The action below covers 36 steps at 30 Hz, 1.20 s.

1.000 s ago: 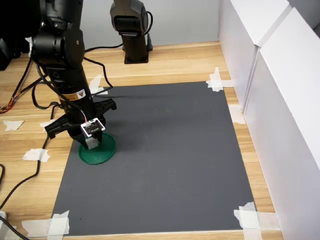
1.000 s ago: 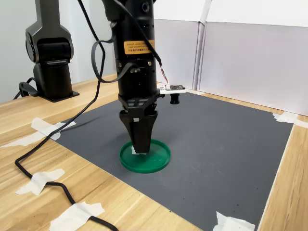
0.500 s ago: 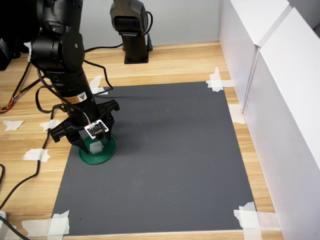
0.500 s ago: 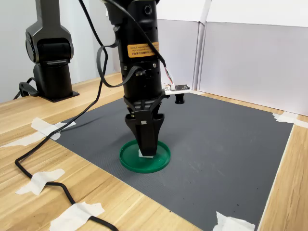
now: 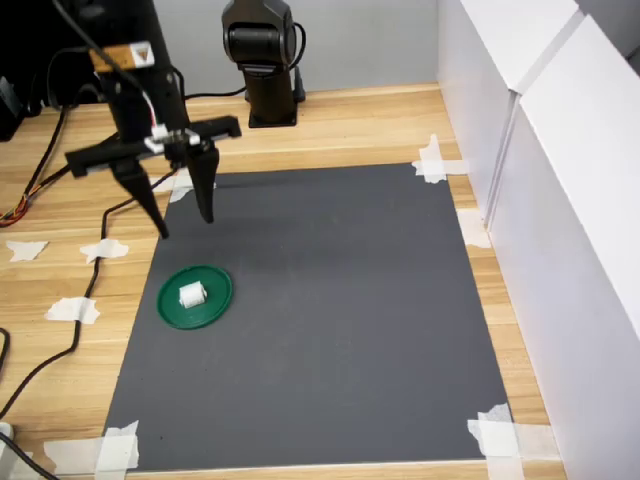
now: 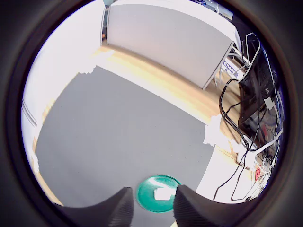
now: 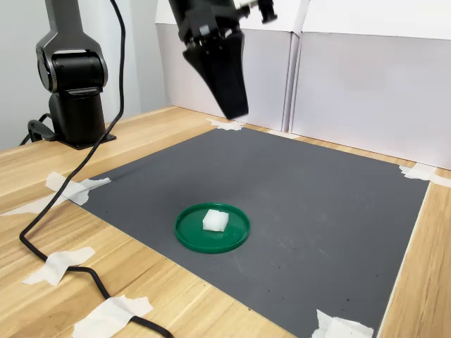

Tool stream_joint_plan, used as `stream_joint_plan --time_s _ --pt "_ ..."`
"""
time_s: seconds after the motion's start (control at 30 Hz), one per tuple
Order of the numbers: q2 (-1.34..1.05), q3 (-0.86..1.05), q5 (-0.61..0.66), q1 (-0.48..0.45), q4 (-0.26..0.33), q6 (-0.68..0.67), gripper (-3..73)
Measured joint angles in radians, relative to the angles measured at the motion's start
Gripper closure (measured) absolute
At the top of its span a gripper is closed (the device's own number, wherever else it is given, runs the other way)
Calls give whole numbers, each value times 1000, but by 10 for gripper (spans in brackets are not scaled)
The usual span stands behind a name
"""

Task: Grasp a white terminal and put it on the green lid.

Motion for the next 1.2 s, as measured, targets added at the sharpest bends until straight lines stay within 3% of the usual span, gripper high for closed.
stream_joint_plan --time_s 0.07,0.17,0.27,0.43,0.7,1.2 --pt "-60 52 -16 0 33 6 441" --pt "-160 140 -56 22 38 22 597" --pt "-255 219 -80 68 24 54 685" --pt "-386 348 -109 133 20 191 708" --pt "-607 566 -175 148 77 477 711" --pt "-912 886 -270 148 147 515 711"
